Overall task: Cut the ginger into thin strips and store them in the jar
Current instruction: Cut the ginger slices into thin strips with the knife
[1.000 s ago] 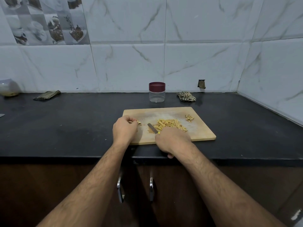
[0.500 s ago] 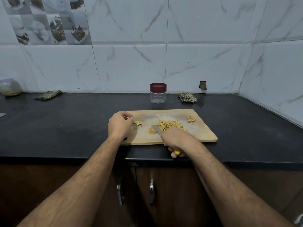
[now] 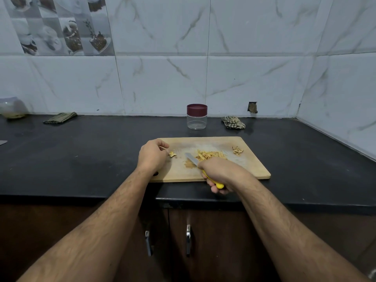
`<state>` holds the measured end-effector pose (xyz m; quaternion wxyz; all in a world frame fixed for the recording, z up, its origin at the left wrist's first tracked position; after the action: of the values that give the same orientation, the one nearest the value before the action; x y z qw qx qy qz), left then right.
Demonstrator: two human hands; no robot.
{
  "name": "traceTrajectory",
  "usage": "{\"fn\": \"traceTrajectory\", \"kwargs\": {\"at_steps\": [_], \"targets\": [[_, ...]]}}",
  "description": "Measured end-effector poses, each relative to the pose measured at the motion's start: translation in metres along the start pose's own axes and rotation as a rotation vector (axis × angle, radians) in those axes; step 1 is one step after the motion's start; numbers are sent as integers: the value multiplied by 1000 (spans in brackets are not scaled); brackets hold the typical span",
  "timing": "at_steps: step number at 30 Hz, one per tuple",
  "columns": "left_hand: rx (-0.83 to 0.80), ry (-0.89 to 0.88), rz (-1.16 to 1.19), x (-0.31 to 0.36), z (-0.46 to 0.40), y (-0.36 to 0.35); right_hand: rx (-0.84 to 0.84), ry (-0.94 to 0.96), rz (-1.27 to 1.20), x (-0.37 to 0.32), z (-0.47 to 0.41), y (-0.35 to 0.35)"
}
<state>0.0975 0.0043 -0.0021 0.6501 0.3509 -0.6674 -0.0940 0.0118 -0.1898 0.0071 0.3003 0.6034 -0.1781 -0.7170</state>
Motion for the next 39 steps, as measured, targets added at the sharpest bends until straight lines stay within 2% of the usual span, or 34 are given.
{"fn": "traceTrajectory", "kwargs": {"at_steps": [6,13,17,25,29,35,39], "targets": [[-31,-103,-239,5,-6,-4,103,89,229,-16,-13,-2],[-153,-177,-409,13,-4,-13,121,100,303,-10,-14,-6],[-165,-177,-436,18,-3,-13,129,78,294,-8,-16,-8],[-65,-197,-447,25,6,-14,121,74,264,-7,-17,-9],[-72,-150,-407,31,14,-16,125,96,261,-3,-13,-5],[-63,-148,-470,38,27,-24,96,127,329,1,1,-2],[-143,-111,-410,37,26,-27,70,145,334,1,10,-4]]}}
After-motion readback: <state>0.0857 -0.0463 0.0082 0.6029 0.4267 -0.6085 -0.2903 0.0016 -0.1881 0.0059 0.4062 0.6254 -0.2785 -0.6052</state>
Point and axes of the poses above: each hand's wrist, its own z-axis away from the middle knuckle, its own y-axis out of the back of the hand, x = y × z, the point moved 5 cm from there along -z, towards the middle knuckle, and after that the axes turned 10 degrees about y, right-handed, at the moved point
